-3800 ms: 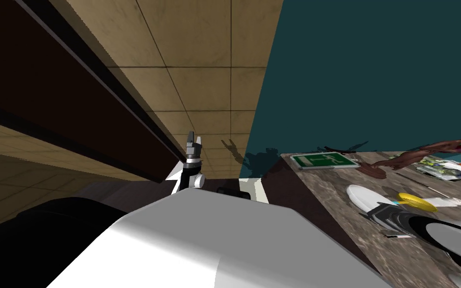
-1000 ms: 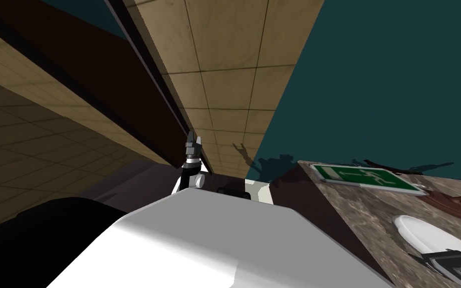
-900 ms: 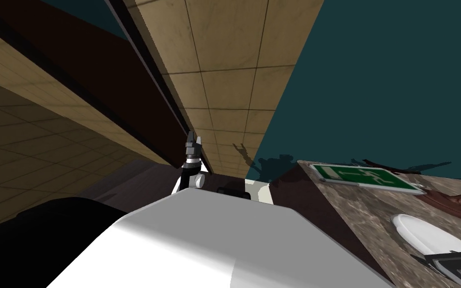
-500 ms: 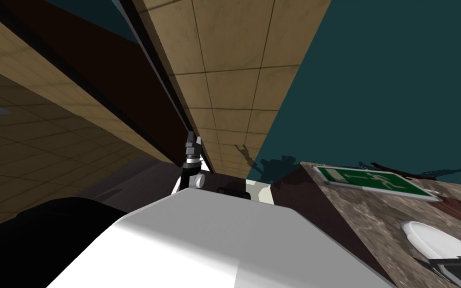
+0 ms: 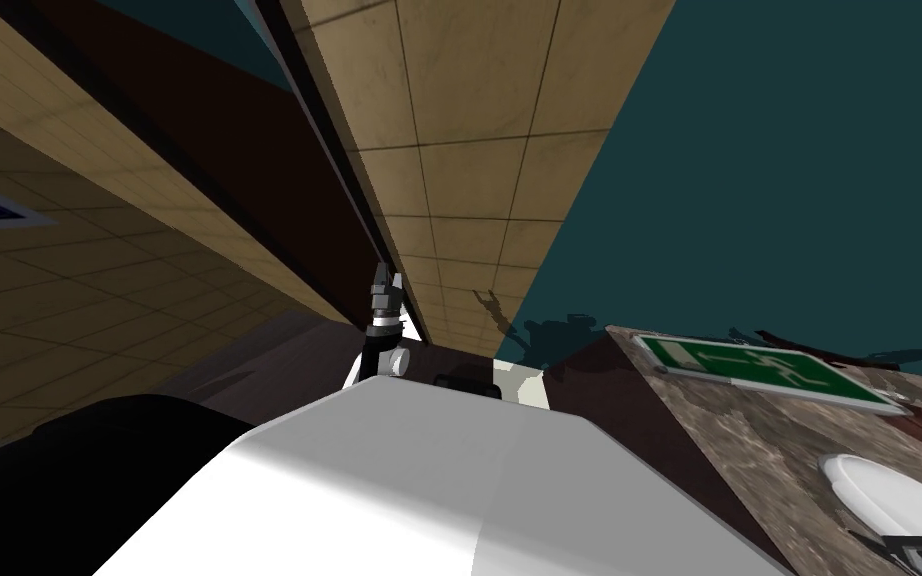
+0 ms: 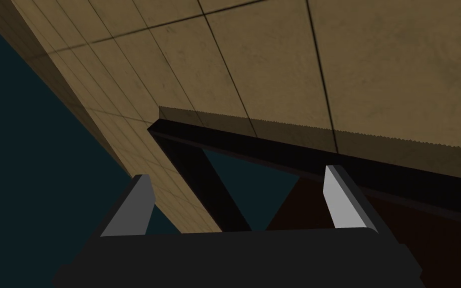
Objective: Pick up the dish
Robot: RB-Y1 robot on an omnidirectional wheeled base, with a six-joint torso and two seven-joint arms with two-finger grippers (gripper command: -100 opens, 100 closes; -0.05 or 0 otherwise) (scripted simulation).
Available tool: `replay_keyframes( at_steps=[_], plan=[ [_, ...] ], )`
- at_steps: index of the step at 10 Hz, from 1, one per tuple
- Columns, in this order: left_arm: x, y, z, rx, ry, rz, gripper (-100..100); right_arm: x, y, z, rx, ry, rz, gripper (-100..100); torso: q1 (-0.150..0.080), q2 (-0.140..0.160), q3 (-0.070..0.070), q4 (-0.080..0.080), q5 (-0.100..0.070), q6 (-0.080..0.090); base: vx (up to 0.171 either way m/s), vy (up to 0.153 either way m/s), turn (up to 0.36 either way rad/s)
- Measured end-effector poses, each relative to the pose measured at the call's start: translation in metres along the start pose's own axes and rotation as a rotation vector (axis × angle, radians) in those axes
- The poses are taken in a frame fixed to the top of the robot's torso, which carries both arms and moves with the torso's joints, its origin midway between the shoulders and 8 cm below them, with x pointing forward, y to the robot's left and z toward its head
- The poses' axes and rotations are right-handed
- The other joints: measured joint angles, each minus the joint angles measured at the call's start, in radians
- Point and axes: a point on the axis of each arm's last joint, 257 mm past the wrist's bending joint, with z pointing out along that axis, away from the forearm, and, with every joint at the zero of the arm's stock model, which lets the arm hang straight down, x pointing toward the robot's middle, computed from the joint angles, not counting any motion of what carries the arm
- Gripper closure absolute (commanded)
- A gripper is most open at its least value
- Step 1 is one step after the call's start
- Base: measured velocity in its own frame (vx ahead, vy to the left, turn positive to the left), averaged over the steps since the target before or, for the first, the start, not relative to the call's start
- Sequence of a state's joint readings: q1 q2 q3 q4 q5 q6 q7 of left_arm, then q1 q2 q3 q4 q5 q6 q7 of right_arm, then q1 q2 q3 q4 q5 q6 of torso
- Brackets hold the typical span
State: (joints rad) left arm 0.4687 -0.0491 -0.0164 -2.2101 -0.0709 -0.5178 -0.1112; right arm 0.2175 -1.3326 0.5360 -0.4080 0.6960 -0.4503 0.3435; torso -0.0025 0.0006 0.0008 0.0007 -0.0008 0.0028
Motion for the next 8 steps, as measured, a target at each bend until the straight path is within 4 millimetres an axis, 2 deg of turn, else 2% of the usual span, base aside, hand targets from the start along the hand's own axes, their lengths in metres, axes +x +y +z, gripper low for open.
replay_keyframes(
  at_steps=[2,6,7,8],
  plan=[
    [0.0,0.0,0.0,0.0,0.0,0.0,0,0.001,0.004,0.002,-0.005,-0.005,-0.007,-100,0.001,0.0,0.0,0.0,0.0,-0.001,-0.023,0.017,0.159],
    [0.0,0.0,0.0,0.0,0.0,0.0,0,0.011,-0.002,-0.001,0.019,-0.003,-0.006,-100,0.0,-0.001,0.0,0.0,0.0,0.0,-0.002,0.003,-0.012],
    [0.0,0.0,0.0,0.0,0.0,0.0,0,0.011,-0.002,-0.001,0.019,-0.002,-0.01,100,0.0,-0.001,0.0,0.0,0.0,0.0,0.0,0.0,0.0],
    [0.0,0.0,0.0,0.0,0.0,0.0,0,0.011,-0.002,-0.001,0.019,-0.003,-0.01,100,0.0,-0.001,0.0,0.0,0.0,0.0,0.0,0.0,0.0]
  ],
)
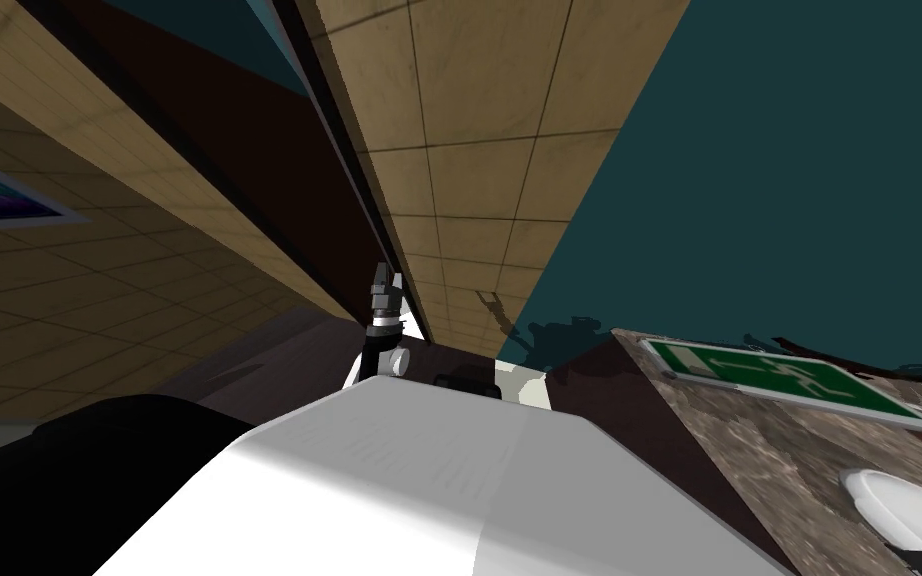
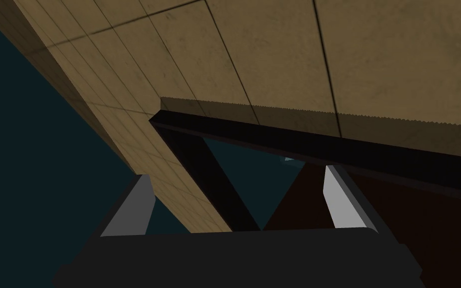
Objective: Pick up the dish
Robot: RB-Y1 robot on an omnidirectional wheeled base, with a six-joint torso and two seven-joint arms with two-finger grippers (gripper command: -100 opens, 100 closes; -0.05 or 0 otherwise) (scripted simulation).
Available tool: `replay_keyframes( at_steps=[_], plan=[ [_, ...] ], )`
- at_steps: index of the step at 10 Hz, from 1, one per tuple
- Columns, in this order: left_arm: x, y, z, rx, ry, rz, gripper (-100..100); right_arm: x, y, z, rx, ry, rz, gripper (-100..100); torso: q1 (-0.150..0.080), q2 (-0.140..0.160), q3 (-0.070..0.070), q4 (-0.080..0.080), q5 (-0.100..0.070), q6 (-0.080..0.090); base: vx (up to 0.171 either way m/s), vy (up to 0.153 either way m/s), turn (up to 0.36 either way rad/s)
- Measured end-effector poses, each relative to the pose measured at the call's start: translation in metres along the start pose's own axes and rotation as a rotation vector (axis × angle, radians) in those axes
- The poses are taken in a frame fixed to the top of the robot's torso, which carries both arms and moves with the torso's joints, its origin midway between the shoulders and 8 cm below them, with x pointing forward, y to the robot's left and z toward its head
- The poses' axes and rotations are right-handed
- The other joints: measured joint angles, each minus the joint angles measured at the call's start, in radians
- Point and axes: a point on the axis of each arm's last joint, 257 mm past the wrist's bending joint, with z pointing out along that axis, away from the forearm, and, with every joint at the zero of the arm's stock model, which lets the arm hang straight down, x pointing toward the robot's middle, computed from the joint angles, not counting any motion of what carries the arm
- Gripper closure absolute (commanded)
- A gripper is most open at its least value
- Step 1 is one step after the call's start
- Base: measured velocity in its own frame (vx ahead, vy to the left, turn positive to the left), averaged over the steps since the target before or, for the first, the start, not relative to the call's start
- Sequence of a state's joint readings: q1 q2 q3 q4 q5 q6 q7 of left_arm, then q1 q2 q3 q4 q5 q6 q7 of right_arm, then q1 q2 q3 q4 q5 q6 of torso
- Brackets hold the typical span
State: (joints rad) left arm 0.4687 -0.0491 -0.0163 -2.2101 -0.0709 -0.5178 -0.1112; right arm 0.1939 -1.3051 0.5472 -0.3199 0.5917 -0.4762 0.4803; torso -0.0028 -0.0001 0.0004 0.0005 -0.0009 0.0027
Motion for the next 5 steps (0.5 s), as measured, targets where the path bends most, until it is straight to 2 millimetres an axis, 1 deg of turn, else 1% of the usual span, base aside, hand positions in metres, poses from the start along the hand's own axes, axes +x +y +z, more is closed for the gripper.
replay_keyframes(
  at_steps=[3,4,5],
  plan=[
    [0.0,0.0,0.0,0.0,0.0,0.0,0,-0.0006,0.0009,0.0003,-0.002,-0.002,0.003,100,0.001,0.0,0.0,0.0,0.001,0.0,0.0,0.0,0.0],
    [0.0,0.0,0.0,0.0,0.0,0.0,0,-0.0007,0.0013,0.0004,-0.002,-0.002,0.003,0,0.001,0.0,0.0,0.0,0.001,-0.001,0.0,0.0,0.0],
    [0.0,0.0,0.0,0.0,0.0,0.0,0,-0.0007,0.0015,0.0005,-0.003,-0.002,0.003,100,0.002,0.0,0.0,0.0,0.002,-0.001,0.02,-0.02,-0.16]
  ],
)
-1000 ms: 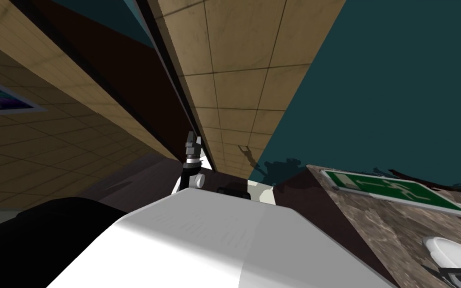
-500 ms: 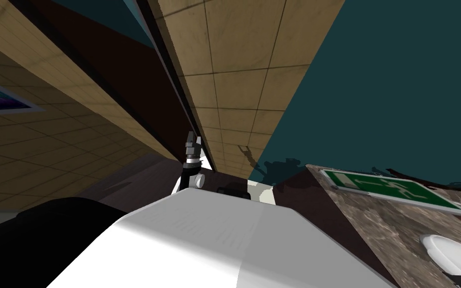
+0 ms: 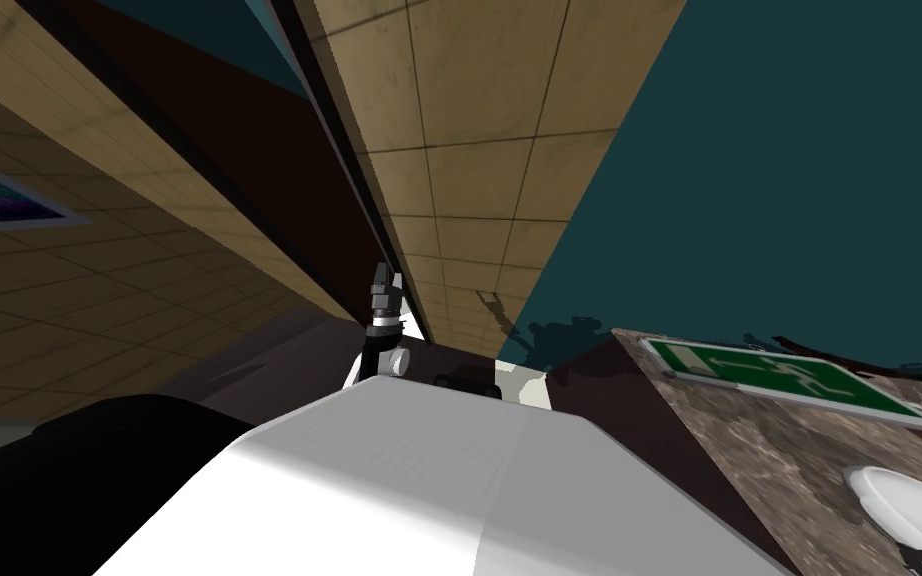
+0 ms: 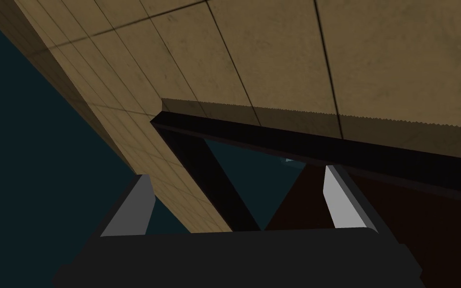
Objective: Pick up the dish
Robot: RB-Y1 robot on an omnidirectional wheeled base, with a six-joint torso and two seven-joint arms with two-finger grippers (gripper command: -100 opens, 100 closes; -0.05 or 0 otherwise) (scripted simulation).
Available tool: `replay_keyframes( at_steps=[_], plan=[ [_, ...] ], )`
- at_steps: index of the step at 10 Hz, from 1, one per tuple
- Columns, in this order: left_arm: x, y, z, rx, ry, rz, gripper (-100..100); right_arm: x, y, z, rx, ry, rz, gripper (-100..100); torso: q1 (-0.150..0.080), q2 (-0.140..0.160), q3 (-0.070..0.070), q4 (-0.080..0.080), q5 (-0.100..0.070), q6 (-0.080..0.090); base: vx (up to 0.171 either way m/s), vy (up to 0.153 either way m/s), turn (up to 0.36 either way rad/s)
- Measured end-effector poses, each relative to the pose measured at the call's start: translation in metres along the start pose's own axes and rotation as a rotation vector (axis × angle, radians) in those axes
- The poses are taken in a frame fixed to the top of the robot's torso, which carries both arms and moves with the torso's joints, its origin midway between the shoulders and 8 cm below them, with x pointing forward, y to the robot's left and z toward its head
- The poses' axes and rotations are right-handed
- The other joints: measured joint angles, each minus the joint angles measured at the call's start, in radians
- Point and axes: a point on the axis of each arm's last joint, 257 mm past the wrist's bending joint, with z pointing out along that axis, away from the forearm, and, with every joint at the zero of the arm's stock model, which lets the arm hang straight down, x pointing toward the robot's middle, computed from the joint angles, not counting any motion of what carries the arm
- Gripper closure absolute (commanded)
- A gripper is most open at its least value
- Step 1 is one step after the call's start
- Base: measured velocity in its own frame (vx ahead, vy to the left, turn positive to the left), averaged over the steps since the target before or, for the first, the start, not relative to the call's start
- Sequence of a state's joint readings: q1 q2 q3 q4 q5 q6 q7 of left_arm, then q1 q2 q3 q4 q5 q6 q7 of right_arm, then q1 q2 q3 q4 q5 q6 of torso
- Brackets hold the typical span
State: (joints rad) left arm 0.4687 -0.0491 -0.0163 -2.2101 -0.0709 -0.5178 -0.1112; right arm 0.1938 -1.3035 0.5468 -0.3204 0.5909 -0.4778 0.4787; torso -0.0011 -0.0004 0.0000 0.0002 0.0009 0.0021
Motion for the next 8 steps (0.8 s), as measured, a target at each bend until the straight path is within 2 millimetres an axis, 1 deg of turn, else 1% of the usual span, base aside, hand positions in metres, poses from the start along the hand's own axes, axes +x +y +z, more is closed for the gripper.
replay_keyframes(
  at_steps=[1,2,3,4,5,6,7,8],
  plan=[
    [0.0,0.0,0.0,0.0,0.0,0.0,0,-0.007,0.001,-0.001,-0.01,-0.01,-0.016,100,0.0,0.0,0.0,0.0,0.001,0.002,0.026,-0.022,-0.127],
    [0.0,0.0,0.0,0.0,0.0,0.0,0,-0.012,0.0,0.0,-0.006,-0.01,0.0,100,0.0,-0.001,0.0,0.0,0.001,0.0,0.013,-0.008,-0.002],
    [0.0,0.0,0.0,0.0,0.0,0.0,0,-0.012,-0.001,0.001,-0.009,-0.004,-0.005,100,0.0,-0.001,-0.001,0.0,0.001,-0.001,0.026,-0.026,-0.159],
    [0.0,0.0,0.0,0.0,0.0,0.0,0,-0.019,-0.002,0.0,-0.014,-0.013,-0.017,100,0.0,-0.001,-0.001,-0.001,0.002,0.001,0.024,-0.019,-0.117],
    [0.0,0.0,0.0,0.0,0.0,0.0,0,-0.023,-0.003,0.0,-0.017,-0.014,-0.022,100,0.001,-0.001,-0.001,-0.001,0.002,0.0,0.009,-0.004,0.005],
    [0.0,0.0,0.0,0.0,0.0,0.0,0,-0.023,-0.001,0.001,-0.021,-0.008,-0.023,100,0.002,-0.001,-0.001,-0.001,0.002,-0.001,0.001,0.001,0.025],
    [0.0,0.0,0.0,0.0,0.0,0.0,0,-0.022,-0.001,0.001,-0.024,-0.001,-0.028,100,0.002,-0.001,-0.001,-0.001,0.002,-0.001,0.021,-0.012,-0.159],
    [0.0,0.0,0.0,0.0,0.0,0.0,0,-0.025,-0.004,-0.001,-0.021,0.0,-0.044,100,0.002,-0.001,-0.001,-0.001,0.003,0.001,0.025,-0.018,-0.144]
  ],
)
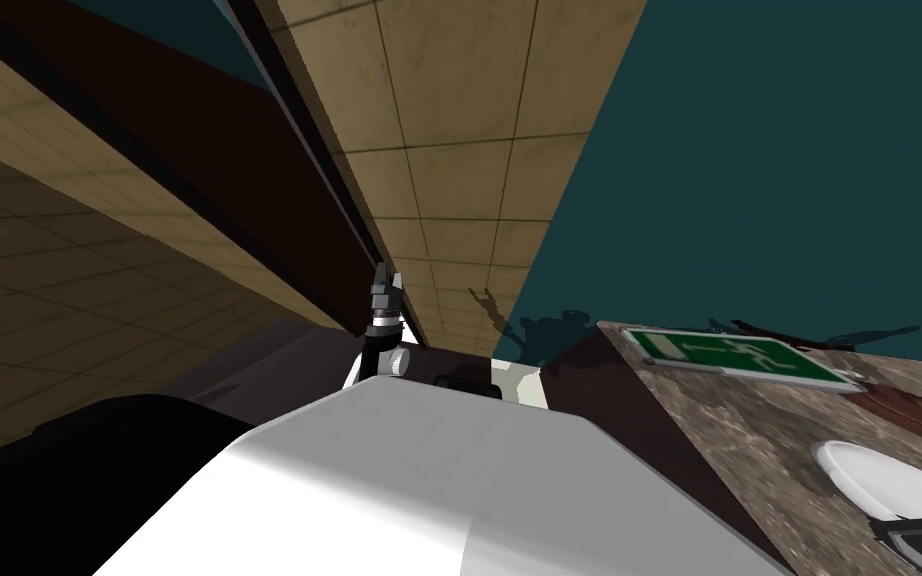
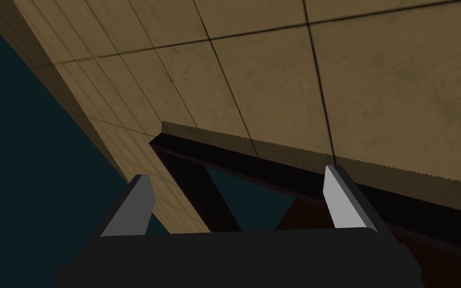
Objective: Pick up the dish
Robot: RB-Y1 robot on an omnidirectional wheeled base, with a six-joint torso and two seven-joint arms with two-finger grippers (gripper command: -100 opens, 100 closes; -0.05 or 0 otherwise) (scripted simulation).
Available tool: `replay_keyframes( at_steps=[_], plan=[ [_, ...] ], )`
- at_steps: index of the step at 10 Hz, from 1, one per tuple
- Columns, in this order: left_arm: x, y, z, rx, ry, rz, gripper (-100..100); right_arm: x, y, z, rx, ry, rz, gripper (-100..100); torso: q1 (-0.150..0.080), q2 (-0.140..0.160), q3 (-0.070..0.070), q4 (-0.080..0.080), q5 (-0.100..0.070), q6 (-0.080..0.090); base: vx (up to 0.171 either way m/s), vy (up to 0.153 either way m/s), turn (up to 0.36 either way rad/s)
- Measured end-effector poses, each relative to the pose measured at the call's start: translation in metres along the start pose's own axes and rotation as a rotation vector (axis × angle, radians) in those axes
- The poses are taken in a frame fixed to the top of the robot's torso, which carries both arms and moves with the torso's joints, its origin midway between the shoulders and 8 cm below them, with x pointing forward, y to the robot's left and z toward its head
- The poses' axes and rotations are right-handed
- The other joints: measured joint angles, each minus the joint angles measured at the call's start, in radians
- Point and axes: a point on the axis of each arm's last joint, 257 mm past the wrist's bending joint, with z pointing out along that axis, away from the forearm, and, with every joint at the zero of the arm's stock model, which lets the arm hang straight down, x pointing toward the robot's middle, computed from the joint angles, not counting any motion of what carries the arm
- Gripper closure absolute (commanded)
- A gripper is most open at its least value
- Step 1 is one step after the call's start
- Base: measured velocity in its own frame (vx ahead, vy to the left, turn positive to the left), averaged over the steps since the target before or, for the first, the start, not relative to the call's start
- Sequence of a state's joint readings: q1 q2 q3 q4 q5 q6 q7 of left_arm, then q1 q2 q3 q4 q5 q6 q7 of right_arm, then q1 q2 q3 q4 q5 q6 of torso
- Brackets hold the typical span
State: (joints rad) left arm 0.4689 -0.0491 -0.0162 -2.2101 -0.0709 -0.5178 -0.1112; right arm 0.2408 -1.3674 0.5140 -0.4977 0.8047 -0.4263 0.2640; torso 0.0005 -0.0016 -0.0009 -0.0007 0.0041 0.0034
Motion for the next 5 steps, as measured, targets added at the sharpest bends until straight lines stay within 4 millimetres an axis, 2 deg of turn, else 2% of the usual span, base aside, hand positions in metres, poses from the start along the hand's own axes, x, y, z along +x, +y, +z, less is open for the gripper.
replay_keyframes(
  at_steps=[2,3,5],
  plan=[
    [0.0,0.0,0.0,0.0,0.0,0.0,0,-0.009,0.002,0.002,-0.009,-0.002,-0.02,100,0.0,-0.001,0.0,0.0,-0.001,-0.003,0.005,-0.006,0.016],
    [0.0,0.0,0.0,0.0,0.0,0.0,0,-0.009,0.004,0.002,-0.011,0.0,-0.017,100,0.001,-0.001,0.0,0.0,-0.001,-0.004,0.019,-0.015,-0.251],
    [0.0,0.0,0.0,0.0,0.0,0.0,0,-0.018,-0.001,0.0,-0.003,-0.004,-0.038,100,-0.001,-0.002,-0.001,0.0,-0.002,-0.004,0.019,-0.014,-0.007]
  ],
)
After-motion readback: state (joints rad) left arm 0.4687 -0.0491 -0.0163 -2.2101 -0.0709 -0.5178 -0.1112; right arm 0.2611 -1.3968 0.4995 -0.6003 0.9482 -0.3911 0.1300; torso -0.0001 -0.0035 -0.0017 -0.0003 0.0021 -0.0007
